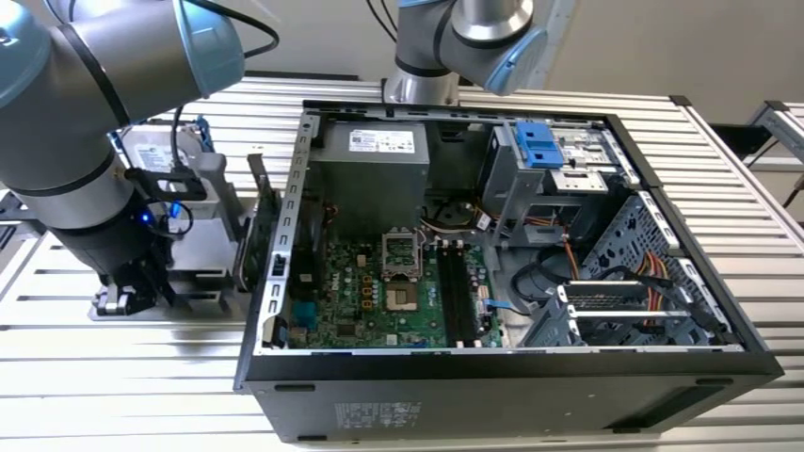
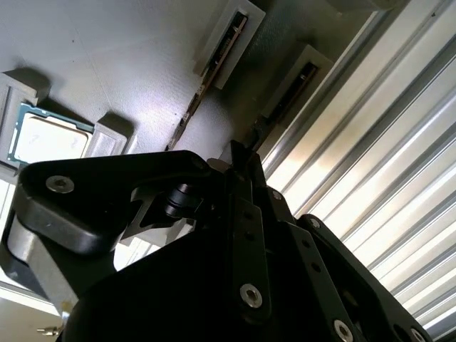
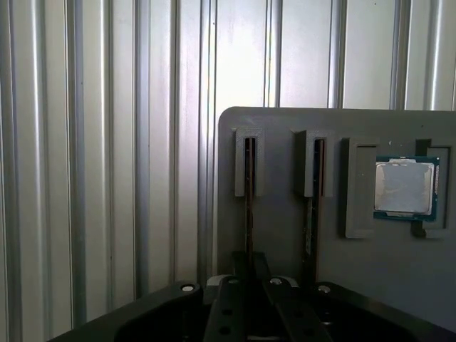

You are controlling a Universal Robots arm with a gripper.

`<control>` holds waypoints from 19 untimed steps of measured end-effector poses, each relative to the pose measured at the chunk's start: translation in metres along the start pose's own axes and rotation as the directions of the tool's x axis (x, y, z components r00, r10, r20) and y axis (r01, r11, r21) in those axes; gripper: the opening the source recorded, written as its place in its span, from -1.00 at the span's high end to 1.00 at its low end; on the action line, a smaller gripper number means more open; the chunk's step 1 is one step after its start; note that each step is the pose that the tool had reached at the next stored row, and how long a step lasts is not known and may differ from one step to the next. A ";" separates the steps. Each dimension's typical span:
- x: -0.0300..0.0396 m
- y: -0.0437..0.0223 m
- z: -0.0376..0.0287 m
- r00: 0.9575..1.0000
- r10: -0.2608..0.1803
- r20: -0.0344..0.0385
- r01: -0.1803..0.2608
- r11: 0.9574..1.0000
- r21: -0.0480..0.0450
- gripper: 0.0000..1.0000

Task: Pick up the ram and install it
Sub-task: 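Pick up the ram and move it above insertion slot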

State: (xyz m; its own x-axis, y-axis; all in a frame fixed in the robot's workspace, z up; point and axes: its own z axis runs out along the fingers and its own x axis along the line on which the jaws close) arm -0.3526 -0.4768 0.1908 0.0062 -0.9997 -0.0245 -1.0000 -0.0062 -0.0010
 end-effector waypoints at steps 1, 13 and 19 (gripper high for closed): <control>0.0000 0.0000 0.0000 1.000 0.000 0.000 0.000 1.000 0.000 1.00; -0.0001 0.0000 -0.0011 1.000 0.000 0.000 0.000 1.000 0.000 1.00; -0.0002 0.0000 -0.0060 1.000 0.000 0.000 0.000 1.000 0.000 1.00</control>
State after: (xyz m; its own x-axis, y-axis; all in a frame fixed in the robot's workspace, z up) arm -0.3526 -0.4768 0.1968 0.0062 -0.9997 -0.0245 -1.0000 -0.0061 -0.0011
